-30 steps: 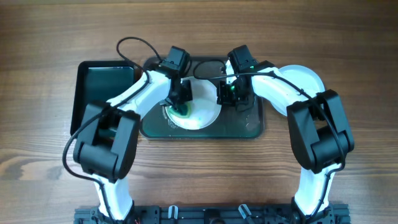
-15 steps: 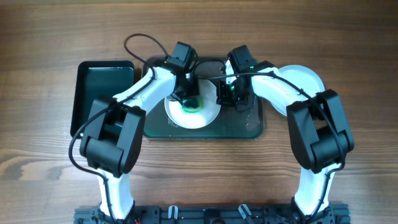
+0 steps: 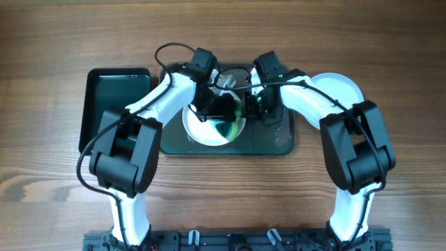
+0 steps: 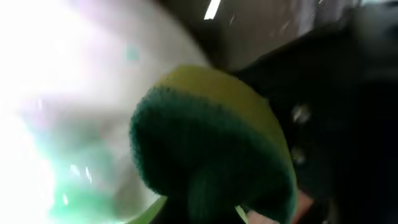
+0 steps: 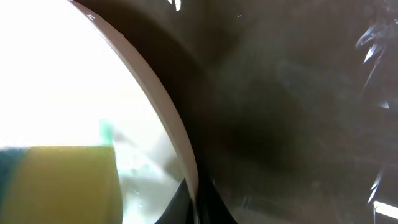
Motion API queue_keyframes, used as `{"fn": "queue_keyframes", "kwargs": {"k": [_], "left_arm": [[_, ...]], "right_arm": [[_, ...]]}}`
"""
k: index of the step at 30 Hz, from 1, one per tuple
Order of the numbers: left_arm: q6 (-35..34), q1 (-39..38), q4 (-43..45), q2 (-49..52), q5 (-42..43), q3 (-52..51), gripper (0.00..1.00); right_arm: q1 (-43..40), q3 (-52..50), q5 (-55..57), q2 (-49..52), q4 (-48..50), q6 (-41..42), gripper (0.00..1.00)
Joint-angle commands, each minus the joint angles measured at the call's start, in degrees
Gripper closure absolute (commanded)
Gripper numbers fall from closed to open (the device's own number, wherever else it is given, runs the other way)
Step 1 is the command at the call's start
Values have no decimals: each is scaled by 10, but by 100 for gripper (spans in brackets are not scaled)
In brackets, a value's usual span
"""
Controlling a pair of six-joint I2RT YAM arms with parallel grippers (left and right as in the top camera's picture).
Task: Clean dirty plates on tray and stack at the side
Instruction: 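Scrub the last plate with the sponge in the left gripper, then lift the last plate with the right gripper and stack it on the side pile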
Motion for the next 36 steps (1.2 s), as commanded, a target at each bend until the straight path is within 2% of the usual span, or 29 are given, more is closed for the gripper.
{"fn": "queue_keyframes", "kwargs": {"k": [1,5,9,12,16,19,21,25,27,33,36], "left_arm": [[-18,2,44,7,-63,-2,96],[-128,3,51,7,-370,-2,96],[-183,3,5,7,-584,-1,96],[-209,3,-88,-3,-577,48,96],[-208,7,-187,-35,-464,143,96],[-208,26,-214,-56,-405,167,96],[-208,44,-215,-57,-390,167,96],[-209,70,-214,-55,-390,166,96],[-208,71,-214,-52,-390,166,96],[-209,70,-214,-52,-390,165,96],[-209,70,-214,-52,-390,165,96]], "right_arm": [[0,-3,12,25,-6,2,96],[0,-3,12,25,-6,2,96],[0,-3,12,25,-6,2,96],[0,-3,12,25,-6,2,96],[0,-3,12,25,-6,1,96],[0,-2,30,10,-10,0,96],[1,-2,86,-21,-26,2,96],[22,-2,277,-116,-73,2,96],[61,-2,436,-178,-103,2,96],[170,-2,732,-260,-146,2,96],[219,-2,840,-271,-158,-1,95]]}}
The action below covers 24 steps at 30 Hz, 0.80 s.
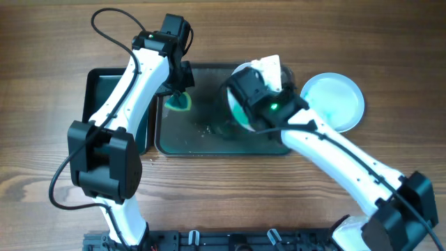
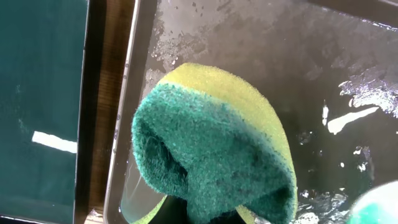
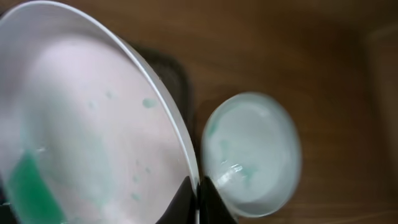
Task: Clean dirty plates on tray and stack at the side
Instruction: 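Lift the last plate with the right gripper and stack it on the side pile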
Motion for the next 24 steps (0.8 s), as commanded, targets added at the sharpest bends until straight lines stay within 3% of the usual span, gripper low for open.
{"fn": "queue_keyframes", "kwargs": {"k": [1,6,12,14,16,20,24], "left_arm": [[-12,-1,0,-4,5,7,96],[-12,-1,0,-4,5,7,96],[-12,-1,0,-4,5,7,96],[-12,-1,0,-4,5,7,96],[-12,-1,0,-4,5,7,96],[-12,-1,0,-4,5,7,96],[-12,-1,0,-4,5,7,96]], "right_arm": [[48,-1,184,-20,-5,-3,96],[102,-1,325,-20,-4,-17,96],[99,-1,286,-20,8,-12,96],[80,-1,169,-20,7,10,96],[35,-1,-25,-20,3,52,96],[-121,-1,-400,-20,43,30,96],[-349,-1,-530,-20,19,31,96]]}}
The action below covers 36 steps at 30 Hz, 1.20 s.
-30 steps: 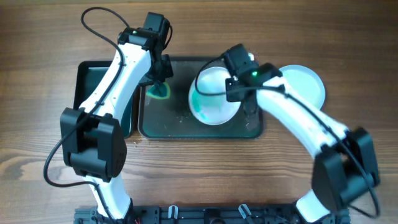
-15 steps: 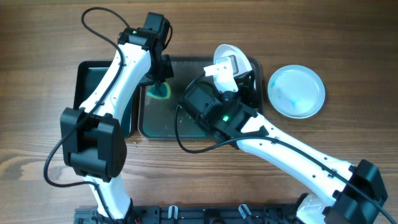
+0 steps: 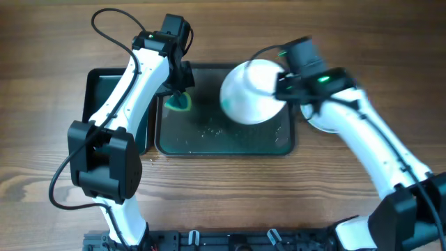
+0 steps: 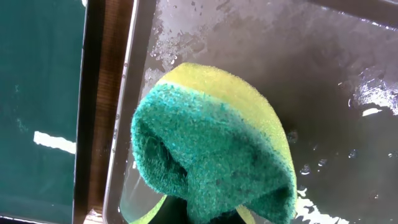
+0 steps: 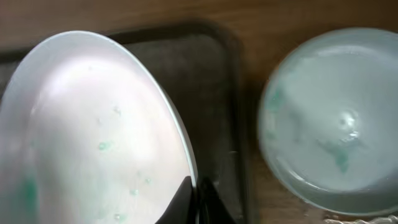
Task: Clean dirty plates on tray and stack at the side
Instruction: 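Lift the last plate with the right gripper and stack it on the side pile, then return the sponge to the small black tray with the left gripper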
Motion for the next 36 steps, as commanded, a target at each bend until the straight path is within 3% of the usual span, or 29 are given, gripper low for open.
{"fn": "queue_keyframes", "kwargs": {"k": [1,6,12,14,16,17,21,24,29,32,33,36], "left_arm": [[-12,-1,0,-4,3,7,96],[-12,-1,0,-4,3,7,96],[-11,3,8,-4,-4,7,96],[-6,28,2,-10,-6,10,96],[28,72,-24,-26,-5,17,96],[52,94,-35,-38,-3,20,96],[202,199,-80,-72,-4,19,96],[218,271,-12,-56,-3,-29,96],[231,293,60,-16,3,-93,95],[231,292,65,-4,5,-95,84],[231,292,63,-6,22,-95,69],[229,292,46,-22,65,-75,44]], "right_arm": [[-146,0,-113,-12,-24,0,96],[-318,-30,3,3,-31,4,96],[-336,-162,-7,26,108,17,95],[-332,-183,-55,26,142,14,81],[-323,-184,-65,26,133,-5,51],[-323,-180,-70,24,116,-7,46],[-323,-112,-99,-3,11,-35,39],[-323,-84,-100,-41,-26,-47,35],[-323,-84,-114,-64,-36,-75,31],[-323,-84,-124,-65,-37,-78,31],[-323,-84,-140,-66,-36,-90,31],[-323,-81,-145,-80,-38,-90,31]]}}
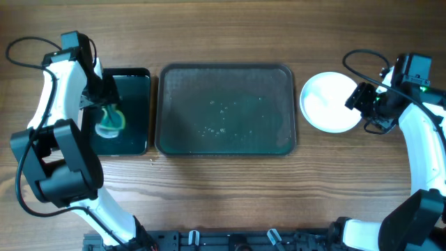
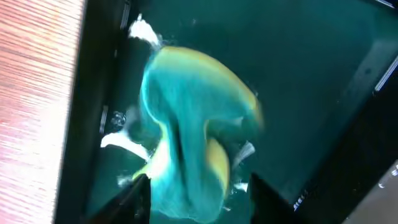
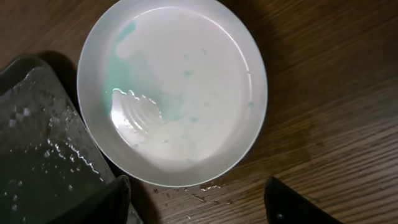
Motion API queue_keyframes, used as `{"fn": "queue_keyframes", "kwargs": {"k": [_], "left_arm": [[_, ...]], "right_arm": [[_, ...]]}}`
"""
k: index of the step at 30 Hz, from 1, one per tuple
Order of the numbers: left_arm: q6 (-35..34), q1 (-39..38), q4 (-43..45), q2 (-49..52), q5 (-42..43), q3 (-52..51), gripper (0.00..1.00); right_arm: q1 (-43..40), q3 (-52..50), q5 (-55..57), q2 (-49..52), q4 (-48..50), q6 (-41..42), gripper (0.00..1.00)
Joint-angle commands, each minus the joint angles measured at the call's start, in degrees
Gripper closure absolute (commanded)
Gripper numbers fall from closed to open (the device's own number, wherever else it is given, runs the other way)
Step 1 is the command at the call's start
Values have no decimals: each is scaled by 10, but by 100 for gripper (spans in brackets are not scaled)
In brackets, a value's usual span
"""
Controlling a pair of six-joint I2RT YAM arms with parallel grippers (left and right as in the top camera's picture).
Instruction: Clean dirty plates on tray and stack at the side
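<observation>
A white plate [image 1: 329, 102], wet and streaked with green soap [image 3: 171, 87], lies on the wooden table to the right of the grey tray [image 1: 226, 143]. My right gripper [image 1: 360, 104] stands open just right of the plate, its fingers [image 3: 96, 202] empty. No plate shows on the wet tray. The yellow and green sponge [image 1: 109, 120] lies in the green water of the black tub [image 1: 143, 111] at the left. My left gripper [image 2: 199, 205] is open just above the sponge [image 2: 193, 143], fingers [image 2: 134, 196] on either side of it.
The tray's wet corner [image 3: 37, 143] sits close beside the plate. Drops of water [image 3: 205, 186] lie on the wood at the plate's rim. Wooden table [image 1: 223, 188] spreads round tub, tray and plate.
My left gripper has gone from the tray's left end to the tub and let go of the sponge. My right gripper has let go of the plate, which now lies right of the tray.
First both grippers met over the tray, the sponge against the plate held by my right gripper. Then the sponge hung at the tray's left end while the plate was held up over the right end. Now the sponge lies in the tub and the plate beside the tray.
</observation>
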Motion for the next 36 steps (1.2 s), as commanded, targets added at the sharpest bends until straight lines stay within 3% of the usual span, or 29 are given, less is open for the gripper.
{"fn": "queue_keyframes", "kwargs": {"k": [1,2,3,6,7,10,11,12,14,15,17,21,26,29,33,36], "left_arm": [[3,-1,-30,-27,47,37,20],[3,-1,-43,-38,52,48,6],[3,-2,-64,-53,65,65,0],[-8,-2,-96,-120,162,85,0],[-19,-2,-97,-151,195,85,0],[-19,-2,-93,-153,195,85,0],[-19,-2,-93,-152,195,85,0],[-19,-2,-93,-152,195,85,0],[-19,-2,-93,-152,195,85,0],[-19,-2,-93,-152,195,85,0],[-19,-2,-93,-152,195,85,0],[-19,-2,-93,-152,195,85,0],[-19,-2,-93,-152,195,85,0],[-19,-2,-93,-152,195,85,0],[-19,-2,-93,-152,195,85,0],[-19,-2,-93,-152,195,85,0]], "right_arm": [[1,14,-19,-35,-2,-13,31],[1,14,-20,-45,-2,-13,30],[1,14,-38,-60,-4,-25,31],[2,14,-76,-121,-19,-60,31],[2,14,-94,-185,-45,-97,28],[2,14,-123,-274,-73,-164,23],[2,14,-160,-316,-75,-167,16],[1,14,-203,-354,-75,-165,0],[1,14,-218,-404,-79,-113,0],[1,14,-218,-431,-87,-30,0],[1,14,-217,-449,-93,52,0],[1,14,-177,-448,-92,15,0],[10,-30,-179,-480,27,-135,0],[78,-207,-163,-594,245,-163,0],[112,-513,-136,-749,509,-124,0],[125,-622,-50,-815,557,-30,0]]}}
